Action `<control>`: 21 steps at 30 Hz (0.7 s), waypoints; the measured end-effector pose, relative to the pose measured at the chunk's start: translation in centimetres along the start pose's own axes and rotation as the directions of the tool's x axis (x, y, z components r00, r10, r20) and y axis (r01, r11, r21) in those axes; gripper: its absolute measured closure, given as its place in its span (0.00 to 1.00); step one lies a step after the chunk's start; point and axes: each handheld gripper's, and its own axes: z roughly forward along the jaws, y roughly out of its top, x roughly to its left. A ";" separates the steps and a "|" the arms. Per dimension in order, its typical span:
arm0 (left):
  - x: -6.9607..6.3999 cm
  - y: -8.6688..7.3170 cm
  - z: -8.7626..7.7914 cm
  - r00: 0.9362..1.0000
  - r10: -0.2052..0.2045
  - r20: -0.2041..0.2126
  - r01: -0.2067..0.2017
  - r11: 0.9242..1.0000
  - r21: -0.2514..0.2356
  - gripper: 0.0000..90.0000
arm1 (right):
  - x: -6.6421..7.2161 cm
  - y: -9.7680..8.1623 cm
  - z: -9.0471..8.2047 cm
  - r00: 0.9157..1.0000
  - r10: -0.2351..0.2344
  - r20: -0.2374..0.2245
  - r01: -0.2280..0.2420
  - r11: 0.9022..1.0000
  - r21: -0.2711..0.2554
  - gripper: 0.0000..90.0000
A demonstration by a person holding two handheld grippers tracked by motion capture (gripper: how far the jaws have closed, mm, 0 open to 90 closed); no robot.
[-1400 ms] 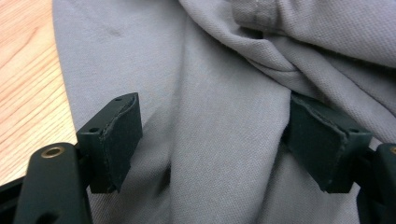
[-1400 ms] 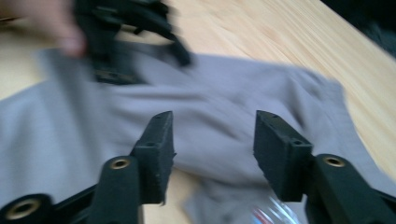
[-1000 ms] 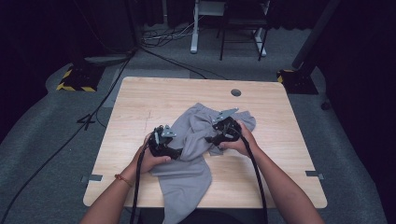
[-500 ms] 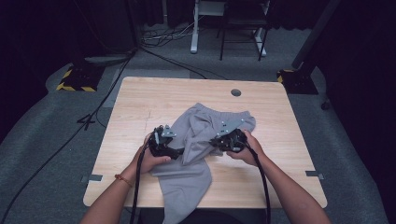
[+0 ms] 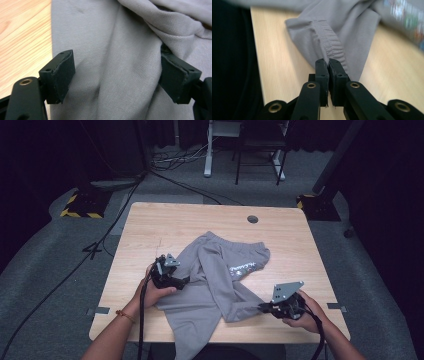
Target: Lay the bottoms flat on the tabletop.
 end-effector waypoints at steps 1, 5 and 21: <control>0.1 -0.2 -0.2 1.000 0.000 -0.006 0.000 1.000 0.000 0.22 | 0.2 -0.7 0.0 1.000 0.002 0.002 -0.002 1.000 0.011 0.95; 0.3 -1.0 -1.0 1.000 -0.010 -0.010 0.010 1.000 0.000 0.22 | 0.7 -2.3 -0.5 0.999 0.045 0.012 -0.045 0.999 0.023 0.75; 1.5 2.5 -1.5 0.999 0.032 -0.033 -0.034 0.999 -0.033 0.26 | -7.1 5.2 7.0 0.949 0.172 0.266 -0.160 0.985 -0.066 0.51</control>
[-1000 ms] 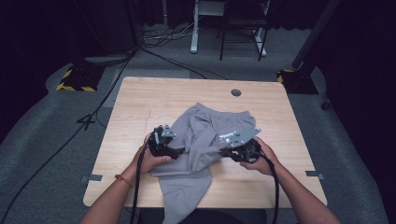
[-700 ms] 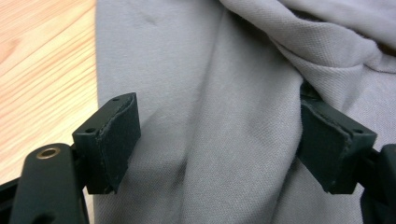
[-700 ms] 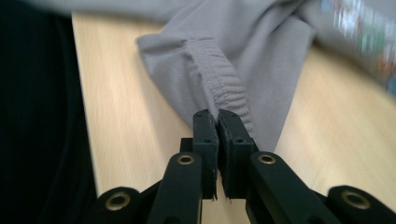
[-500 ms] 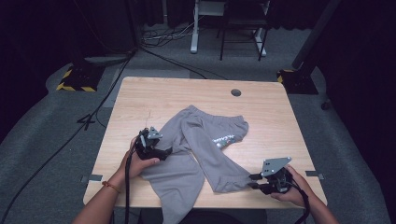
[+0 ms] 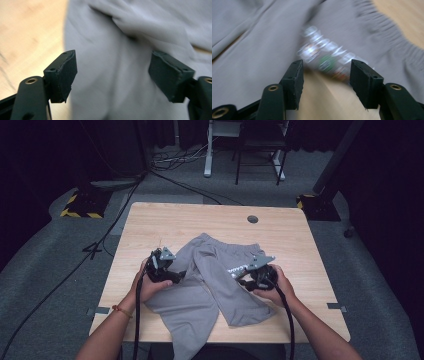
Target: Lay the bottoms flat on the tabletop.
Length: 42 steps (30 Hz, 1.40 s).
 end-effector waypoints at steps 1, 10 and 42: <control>0.3 0.3 0.1 1.000 0.003 -0.020 -0.003 1.000 -0.006 0.28 | -0.7 0.2 0.5 0.999 0.025 0.020 -0.024 1.000 -0.017 0.52; 1.5 1.8 4.2 0.999 0.027 -0.017 -0.026 0.997 0.070 0.31 | -5.8 0.4 4.7 0.974 0.213 0.073 -0.213 0.977 0.001 0.62; 0.6 2.5 5.9 0.998 -0.058 -0.001 0.058 0.995 0.078 0.24 | 1.3 -1.9 0.5 0.991 -0.003 -0.131 0.015 0.995 0.096 0.81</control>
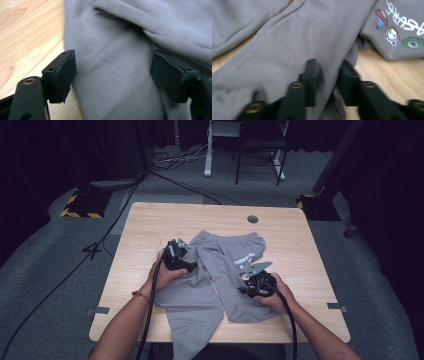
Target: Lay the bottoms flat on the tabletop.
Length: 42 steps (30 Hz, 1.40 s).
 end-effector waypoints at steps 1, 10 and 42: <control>0.1 -0.2 -0.1 1.000 -0.011 -0.006 0.011 1.000 -0.006 0.24 | 0.2 -0.2 -0.2 1.000 -0.003 -0.002 0.003 1.000 0.003 0.88; 1.7 -1.3 -1.3 0.997 -0.061 -0.037 0.061 0.998 0.012 0.24 | 1.4 -3.9 -3.5 1.000 -0.004 0.004 0.003 0.998 0.061 0.88; -4.5 12.4 8.4 0.983 0.178 0.037 -0.181 0.975 0.130 0.57 | 1.8 -3.3 -2.6 1.000 -0.005 -0.024 0.005 1.000 0.014 0.90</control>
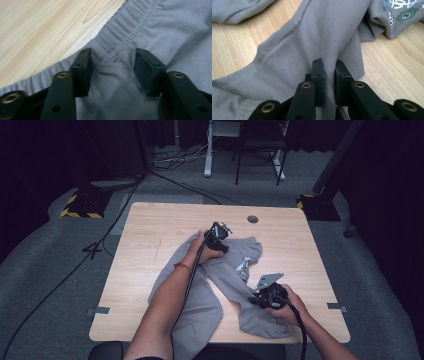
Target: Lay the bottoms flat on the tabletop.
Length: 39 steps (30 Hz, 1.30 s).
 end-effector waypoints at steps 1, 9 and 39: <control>0.3 -0.1 -0.1 1.000 0.000 -0.007 0.000 1.000 0.009 0.61 | 0.0 -0.1 -0.1 1.000 0.003 -0.001 -0.003 1.000 0.001 0.91; 4.6 -2.5 -1.3 0.983 -0.156 -0.094 0.159 0.987 0.020 0.68 | 0.1 -0.7 -0.7 1.000 -0.020 -0.023 0.020 1.000 0.019 0.95; 4.7 -15.6 -12.0 0.975 -0.194 -0.106 0.177 0.973 -0.145 0.39 | -3.2 0.9 -2.2 0.996 0.082 0.039 -0.076 0.986 -0.145 0.40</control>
